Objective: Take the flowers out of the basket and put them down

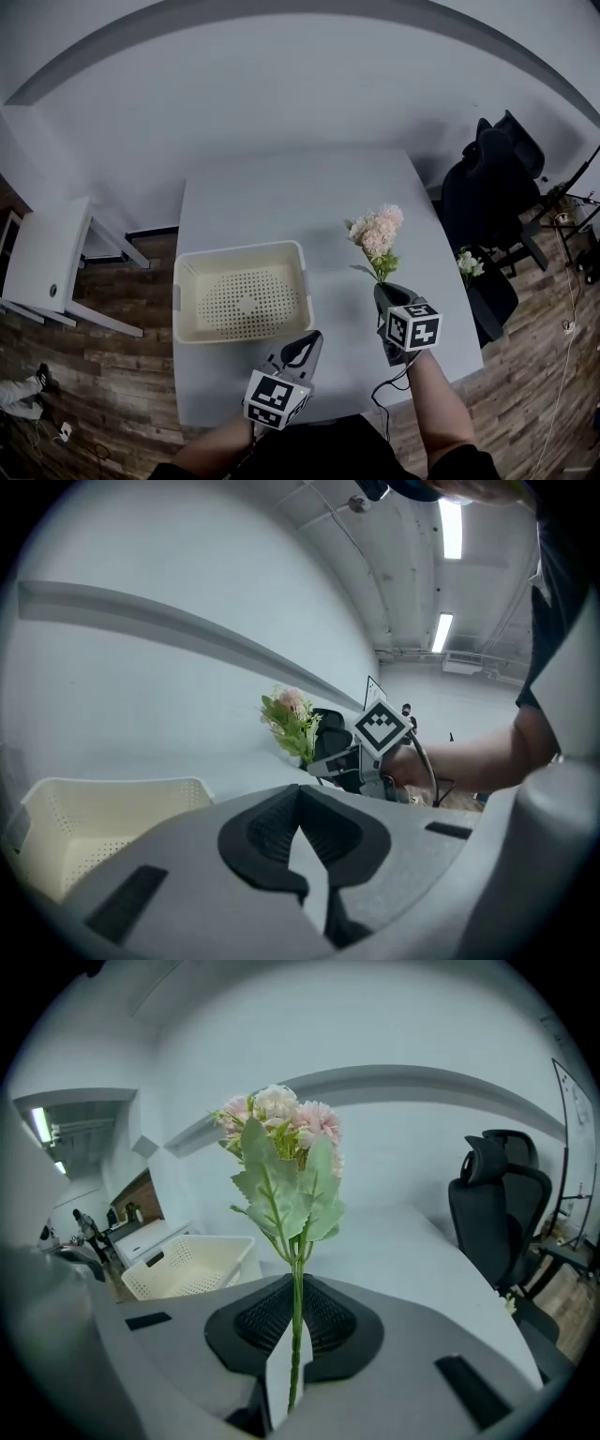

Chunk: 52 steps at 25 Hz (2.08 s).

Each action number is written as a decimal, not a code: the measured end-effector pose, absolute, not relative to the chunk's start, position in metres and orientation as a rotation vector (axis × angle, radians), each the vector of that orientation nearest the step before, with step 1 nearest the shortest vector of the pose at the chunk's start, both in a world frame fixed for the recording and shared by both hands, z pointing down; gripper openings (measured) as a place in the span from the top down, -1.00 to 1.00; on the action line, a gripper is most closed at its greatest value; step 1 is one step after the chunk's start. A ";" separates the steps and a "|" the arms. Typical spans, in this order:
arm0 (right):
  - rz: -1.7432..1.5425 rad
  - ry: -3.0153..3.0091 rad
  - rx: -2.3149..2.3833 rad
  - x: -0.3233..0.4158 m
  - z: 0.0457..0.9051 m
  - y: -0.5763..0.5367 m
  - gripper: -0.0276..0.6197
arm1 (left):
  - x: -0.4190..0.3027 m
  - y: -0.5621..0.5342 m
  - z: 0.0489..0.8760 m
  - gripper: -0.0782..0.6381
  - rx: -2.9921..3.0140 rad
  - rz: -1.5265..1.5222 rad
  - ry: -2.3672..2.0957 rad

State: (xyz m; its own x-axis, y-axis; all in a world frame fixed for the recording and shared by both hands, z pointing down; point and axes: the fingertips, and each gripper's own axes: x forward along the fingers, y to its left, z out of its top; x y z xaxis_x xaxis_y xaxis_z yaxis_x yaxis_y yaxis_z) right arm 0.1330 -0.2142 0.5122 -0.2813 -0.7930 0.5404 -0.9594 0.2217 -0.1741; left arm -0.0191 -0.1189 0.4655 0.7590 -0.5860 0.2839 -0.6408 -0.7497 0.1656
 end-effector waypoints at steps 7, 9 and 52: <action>0.805 -2.076 1.635 0.174 0.564 -0.204 0.79 | 0.012 -0.113 0.479 0.76 2.668 0.356 -0.965; 0.832 -2.059 1.630 0.181 0.577 -0.205 0.79 | 0.017 -0.114 0.483 0.76 2.654 0.370 -0.974; 1.046 -1.847 1.575 0.223 0.715 -0.249 0.64 | 0.071 -0.115 0.540 0.76 2.453 0.501 -1.096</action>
State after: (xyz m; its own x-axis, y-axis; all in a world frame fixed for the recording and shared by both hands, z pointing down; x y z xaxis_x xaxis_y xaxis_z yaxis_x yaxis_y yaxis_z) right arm 0.2230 -0.2491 0.7148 -0.2114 -0.5931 0.7769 -0.9713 0.0389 -0.2345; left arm 0.0711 -0.1154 0.5402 0.6273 -0.6172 0.4750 -0.7628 -0.6097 0.2153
